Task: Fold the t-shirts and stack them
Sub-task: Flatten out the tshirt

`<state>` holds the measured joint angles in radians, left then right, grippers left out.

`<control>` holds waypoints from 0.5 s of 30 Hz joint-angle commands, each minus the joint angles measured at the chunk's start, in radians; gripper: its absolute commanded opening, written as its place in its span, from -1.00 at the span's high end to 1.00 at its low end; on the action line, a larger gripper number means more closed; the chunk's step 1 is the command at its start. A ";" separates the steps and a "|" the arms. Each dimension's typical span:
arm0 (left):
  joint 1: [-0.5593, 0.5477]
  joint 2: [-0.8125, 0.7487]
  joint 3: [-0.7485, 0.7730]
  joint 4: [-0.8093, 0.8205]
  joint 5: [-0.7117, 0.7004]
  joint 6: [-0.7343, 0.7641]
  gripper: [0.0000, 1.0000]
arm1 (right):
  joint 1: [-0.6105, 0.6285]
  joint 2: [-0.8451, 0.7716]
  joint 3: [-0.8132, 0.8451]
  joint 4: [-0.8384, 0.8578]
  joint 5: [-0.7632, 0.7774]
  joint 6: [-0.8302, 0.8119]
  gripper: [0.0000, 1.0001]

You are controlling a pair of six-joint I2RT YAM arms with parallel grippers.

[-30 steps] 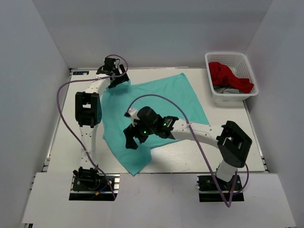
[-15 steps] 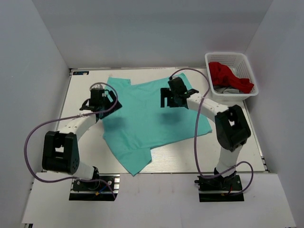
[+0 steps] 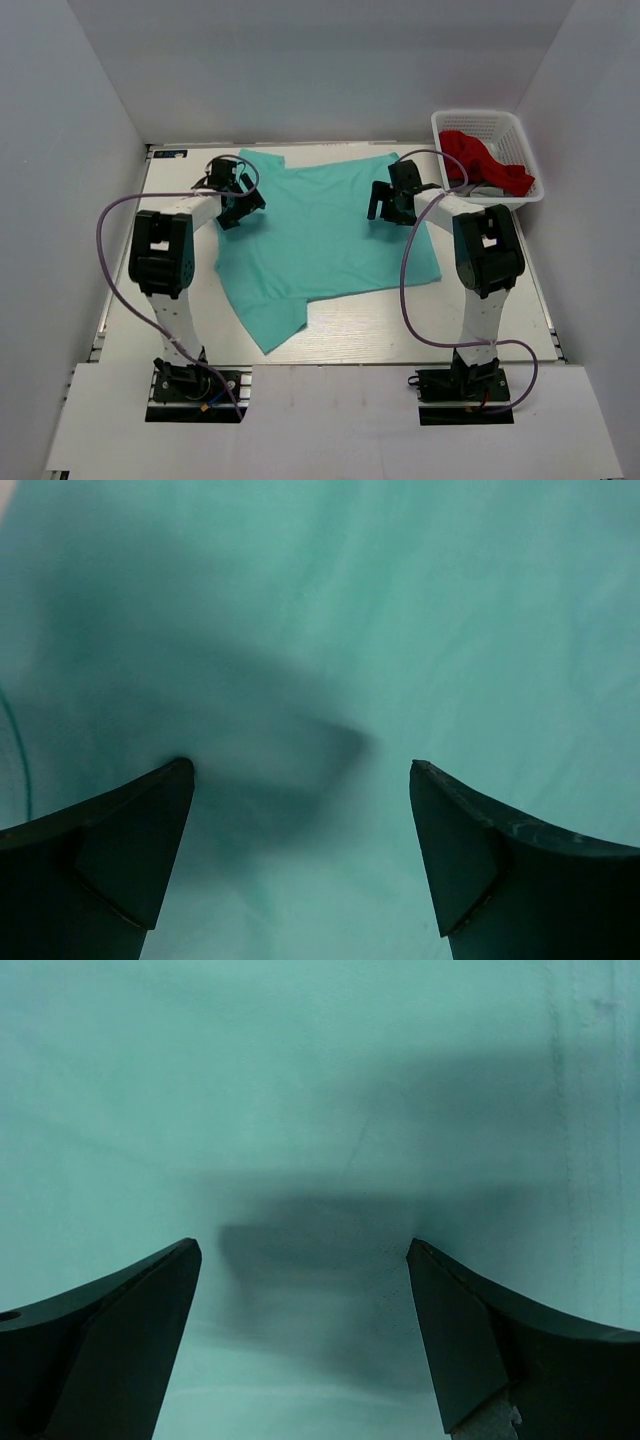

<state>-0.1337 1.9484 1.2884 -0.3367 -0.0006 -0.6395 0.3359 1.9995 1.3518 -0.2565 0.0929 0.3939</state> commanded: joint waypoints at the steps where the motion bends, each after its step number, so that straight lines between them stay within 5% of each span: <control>1: 0.008 0.165 0.173 -0.128 -0.064 0.027 -1.00 | -0.014 0.027 -0.057 0.028 -0.087 0.008 -0.81; 7: 0.042 0.342 0.471 -0.217 -0.041 0.054 -1.00 | -0.015 0.022 -0.049 0.048 -0.121 -0.016 -0.81; 15: 0.051 0.265 0.580 -0.271 0.037 0.121 -1.00 | -0.012 -0.074 0.026 0.022 -0.140 -0.082 -0.81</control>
<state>-0.0921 2.2704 1.8149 -0.5240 0.0093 -0.5610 0.3210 1.9949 1.3392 -0.1879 -0.0154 0.3428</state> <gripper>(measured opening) 0.997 0.904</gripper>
